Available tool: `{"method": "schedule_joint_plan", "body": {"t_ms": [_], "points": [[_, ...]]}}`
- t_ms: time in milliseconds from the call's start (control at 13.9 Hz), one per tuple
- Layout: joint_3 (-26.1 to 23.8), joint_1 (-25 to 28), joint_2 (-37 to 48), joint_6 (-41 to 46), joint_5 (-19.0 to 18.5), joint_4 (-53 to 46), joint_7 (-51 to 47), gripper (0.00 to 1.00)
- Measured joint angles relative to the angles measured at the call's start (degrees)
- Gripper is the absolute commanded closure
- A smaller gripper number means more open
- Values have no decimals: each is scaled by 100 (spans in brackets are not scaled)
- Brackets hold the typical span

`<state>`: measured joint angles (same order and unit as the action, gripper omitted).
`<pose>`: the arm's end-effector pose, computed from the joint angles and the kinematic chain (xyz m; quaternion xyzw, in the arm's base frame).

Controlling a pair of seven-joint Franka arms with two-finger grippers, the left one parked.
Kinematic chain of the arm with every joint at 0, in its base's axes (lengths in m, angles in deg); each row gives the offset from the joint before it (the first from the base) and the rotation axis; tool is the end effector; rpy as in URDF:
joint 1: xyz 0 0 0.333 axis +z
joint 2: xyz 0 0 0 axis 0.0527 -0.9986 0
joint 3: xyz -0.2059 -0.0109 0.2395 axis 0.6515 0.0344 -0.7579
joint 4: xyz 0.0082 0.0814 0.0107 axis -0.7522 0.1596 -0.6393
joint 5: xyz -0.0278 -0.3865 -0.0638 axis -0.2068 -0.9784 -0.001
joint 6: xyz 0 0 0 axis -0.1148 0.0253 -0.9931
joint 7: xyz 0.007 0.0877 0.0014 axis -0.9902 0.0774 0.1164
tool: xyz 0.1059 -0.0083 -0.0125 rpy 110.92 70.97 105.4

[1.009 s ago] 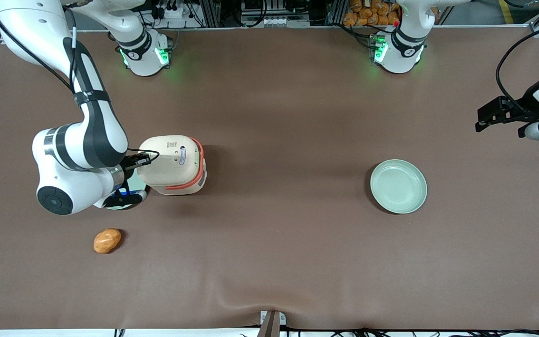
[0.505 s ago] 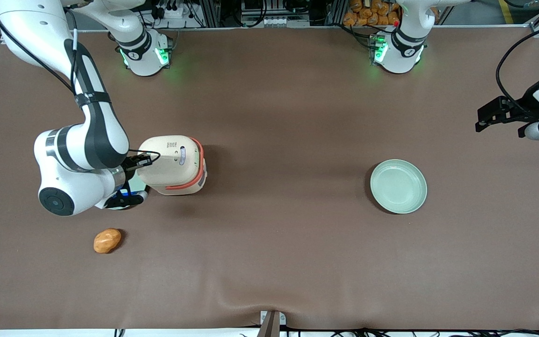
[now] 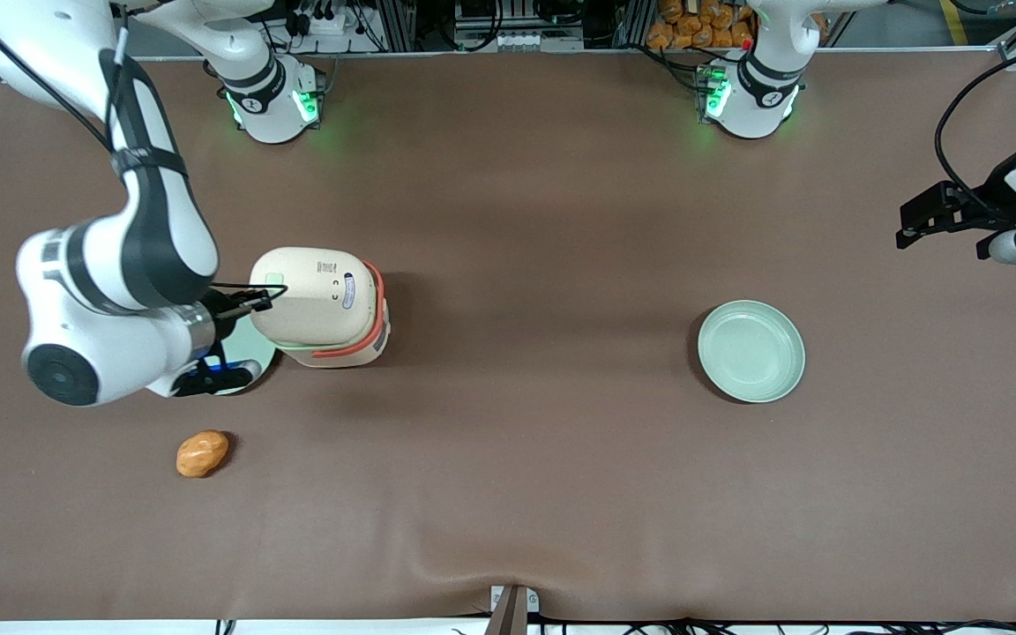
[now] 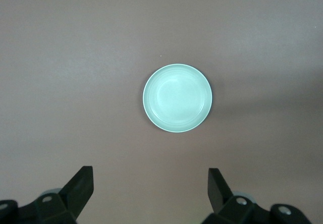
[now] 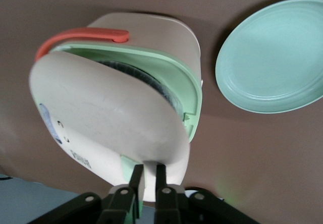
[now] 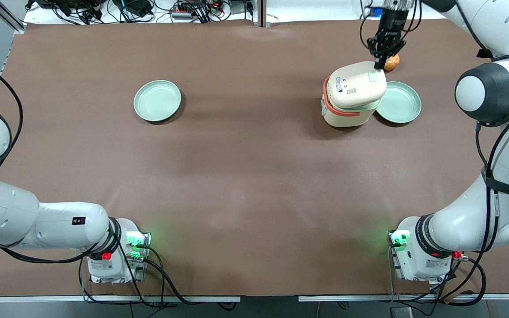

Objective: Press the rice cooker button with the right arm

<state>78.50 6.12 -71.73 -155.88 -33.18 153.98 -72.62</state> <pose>0.6340 0.1254 0.4090 -0.9554 -0.0820 0.2751 0.0694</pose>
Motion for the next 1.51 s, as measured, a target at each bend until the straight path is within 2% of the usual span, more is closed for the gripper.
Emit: {"method": "schedule_joint_plan", "body": {"t_ms": [288, 432, 505, 577, 1225, 1369, 1514], "points": [[24, 0, 201, 81, 0, -307, -8, 46], [37, 0, 332, 76, -4, -400, -35, 24], [42, 0, 420, 69, -7, -445, -111, 9], [44, 0, 511, 62, -14, -527, -208, 0], [59, 0, 1305, 83, -212, -992, -346, 0], [79, -3, 1570, 105, -381, -1009, -348, 0], [94, -7, 1817, 136, -722, -1011, -351, 0]]}}
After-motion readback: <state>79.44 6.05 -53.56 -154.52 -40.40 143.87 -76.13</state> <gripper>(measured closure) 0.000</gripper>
